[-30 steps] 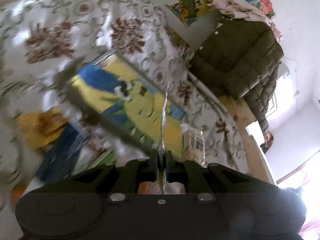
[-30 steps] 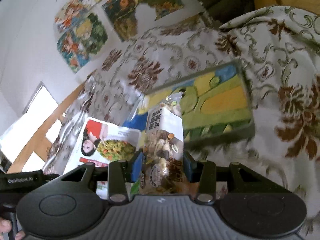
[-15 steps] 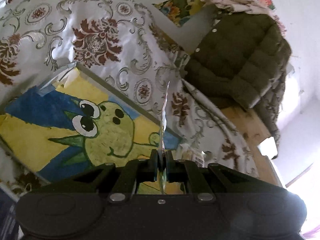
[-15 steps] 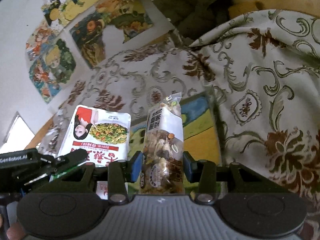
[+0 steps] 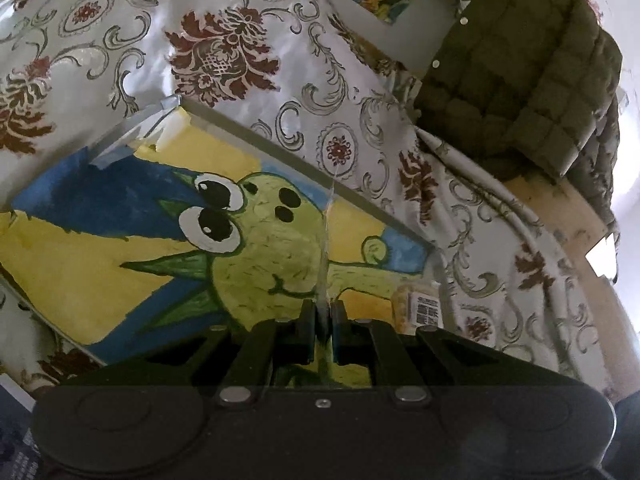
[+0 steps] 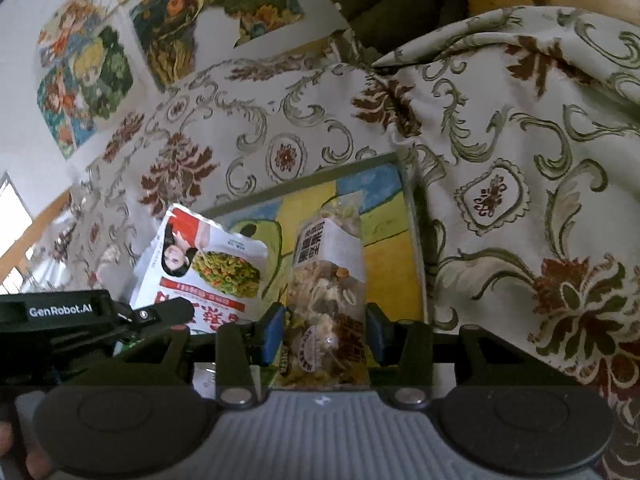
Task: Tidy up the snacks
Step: 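Lift and carry the packet and nut bag with both tools over the grey tray, then lower both held snacks into the grey tray and open both tools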
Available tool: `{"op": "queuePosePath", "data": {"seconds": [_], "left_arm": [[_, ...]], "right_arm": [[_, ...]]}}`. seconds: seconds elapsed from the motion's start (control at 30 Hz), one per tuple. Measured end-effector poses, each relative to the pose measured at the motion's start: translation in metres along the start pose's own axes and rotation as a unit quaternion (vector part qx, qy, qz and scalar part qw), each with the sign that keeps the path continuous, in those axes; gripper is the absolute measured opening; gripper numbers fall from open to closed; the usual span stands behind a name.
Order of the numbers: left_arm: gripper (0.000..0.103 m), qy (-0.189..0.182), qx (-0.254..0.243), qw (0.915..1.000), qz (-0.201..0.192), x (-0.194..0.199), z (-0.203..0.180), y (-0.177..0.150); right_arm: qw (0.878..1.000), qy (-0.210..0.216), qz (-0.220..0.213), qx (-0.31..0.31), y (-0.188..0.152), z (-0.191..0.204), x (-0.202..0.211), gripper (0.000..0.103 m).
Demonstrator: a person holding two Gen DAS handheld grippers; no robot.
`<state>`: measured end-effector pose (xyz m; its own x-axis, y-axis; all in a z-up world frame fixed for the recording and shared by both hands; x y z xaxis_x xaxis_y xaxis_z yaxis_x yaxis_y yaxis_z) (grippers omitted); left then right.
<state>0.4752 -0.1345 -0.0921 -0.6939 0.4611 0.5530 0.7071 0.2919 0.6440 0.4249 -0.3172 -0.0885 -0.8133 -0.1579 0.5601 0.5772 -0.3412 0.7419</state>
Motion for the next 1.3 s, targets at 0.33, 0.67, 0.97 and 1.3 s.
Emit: {"op": "queuePosePath", "data": {"seconds": [0.33,0.67,0.97,1.3], "left_arm": [[0.065,0.048,-0.024,0.9985,-0.011,0.013,0.004,0.005],[0.098,0.042,-0.016,0.995,-0.089,0.08,0.006,0.024],[0.102,0.081,-0.045,0.9873,-0.129,0.144,-0.002,0.02],[0.102,0.124,-0.124,0.9716,-0.159,0.218,-0.013,-0.019]], "right_arm": [[0.999,-0.012,0.006,0.035,0.0,0.009,-0.004,0.064],[0.996,-0.007,-0.057,0.071,0.022,0.026,0.042,0.099],[0.989,0.008,-0.102,0.103,0.029,0.047,0.094,0.103],[0.981,0.029,-0.132,0.141,0.01,0.074,0.152,0.103]]}}
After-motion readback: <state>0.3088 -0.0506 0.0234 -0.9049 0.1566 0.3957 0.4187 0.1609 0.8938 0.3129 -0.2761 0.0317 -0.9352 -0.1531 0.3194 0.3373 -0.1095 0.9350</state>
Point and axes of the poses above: each gripper's, at about its wrist camera, not at the fingertips, and x roughly against the way its jaws point, z to its left, y to its top, the point moved 6 cm from there along -x, roughly the way its jaws point
